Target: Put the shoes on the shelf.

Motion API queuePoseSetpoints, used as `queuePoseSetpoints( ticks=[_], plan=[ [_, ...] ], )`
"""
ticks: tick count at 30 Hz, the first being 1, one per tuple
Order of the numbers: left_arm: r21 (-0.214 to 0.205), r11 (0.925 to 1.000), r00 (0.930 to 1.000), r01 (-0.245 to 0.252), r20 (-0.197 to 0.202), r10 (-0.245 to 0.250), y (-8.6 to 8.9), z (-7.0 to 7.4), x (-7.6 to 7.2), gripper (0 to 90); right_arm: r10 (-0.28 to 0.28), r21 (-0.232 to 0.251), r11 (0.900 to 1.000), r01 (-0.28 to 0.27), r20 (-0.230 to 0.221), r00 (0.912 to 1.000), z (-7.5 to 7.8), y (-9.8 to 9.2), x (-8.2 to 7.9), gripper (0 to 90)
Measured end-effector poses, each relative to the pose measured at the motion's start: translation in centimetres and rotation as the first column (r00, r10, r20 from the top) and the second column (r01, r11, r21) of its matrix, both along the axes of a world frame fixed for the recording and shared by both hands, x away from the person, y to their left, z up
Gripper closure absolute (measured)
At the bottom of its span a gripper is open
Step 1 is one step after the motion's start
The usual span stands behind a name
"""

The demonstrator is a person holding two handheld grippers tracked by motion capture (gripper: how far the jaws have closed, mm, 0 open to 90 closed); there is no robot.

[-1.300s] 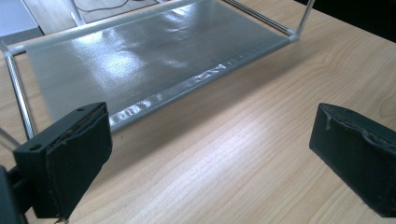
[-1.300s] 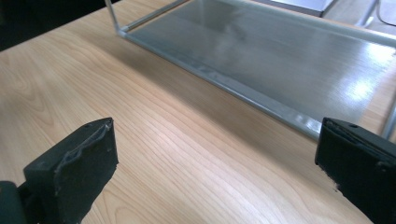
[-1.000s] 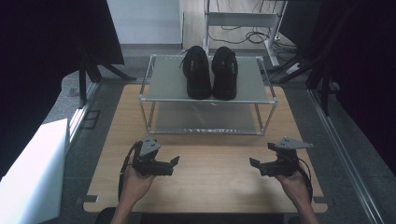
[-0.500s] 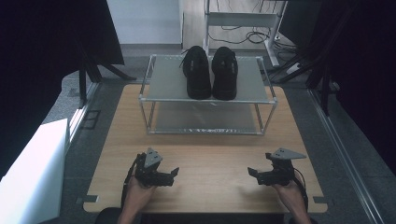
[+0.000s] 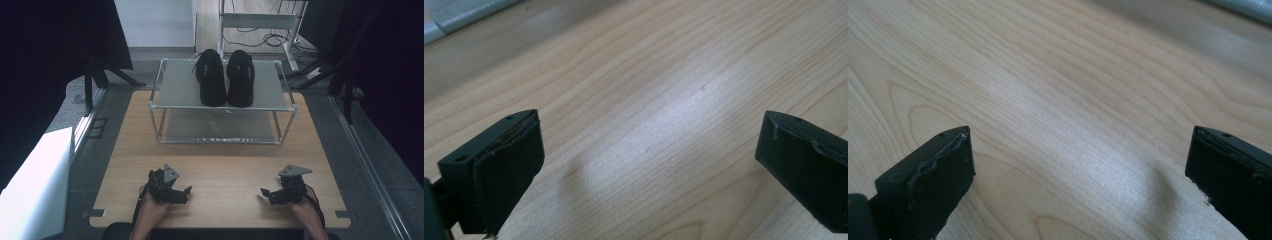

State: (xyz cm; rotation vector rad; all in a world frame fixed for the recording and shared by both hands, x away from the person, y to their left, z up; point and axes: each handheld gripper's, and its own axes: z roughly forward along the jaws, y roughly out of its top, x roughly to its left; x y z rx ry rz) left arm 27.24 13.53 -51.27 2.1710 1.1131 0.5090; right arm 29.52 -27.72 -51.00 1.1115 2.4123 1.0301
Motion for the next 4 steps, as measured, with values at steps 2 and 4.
queuePoseSetpoints(
  ticks=[2, 4],
  plan=[
    [0.015, 0.9999, 1.0000, -0.002, -0.008, 0.002, -0.06, -0.19, 0.09, 0.0, -0.001, -0.009, 1.0000, 0.001, -0.007, 1.0000, -0.20, 0.01, 0.05, 0.0],
    [0.021, 0.9998, 0.9999, -0.004, -0.013, 0.004, -0.08, -0.29, 0.17, 0.0, -0.003, -0.017, 0.9998, 0.002, -0.013, 0.9999, -0.35, 0.02, 0.08, 0.0]
  ],
)
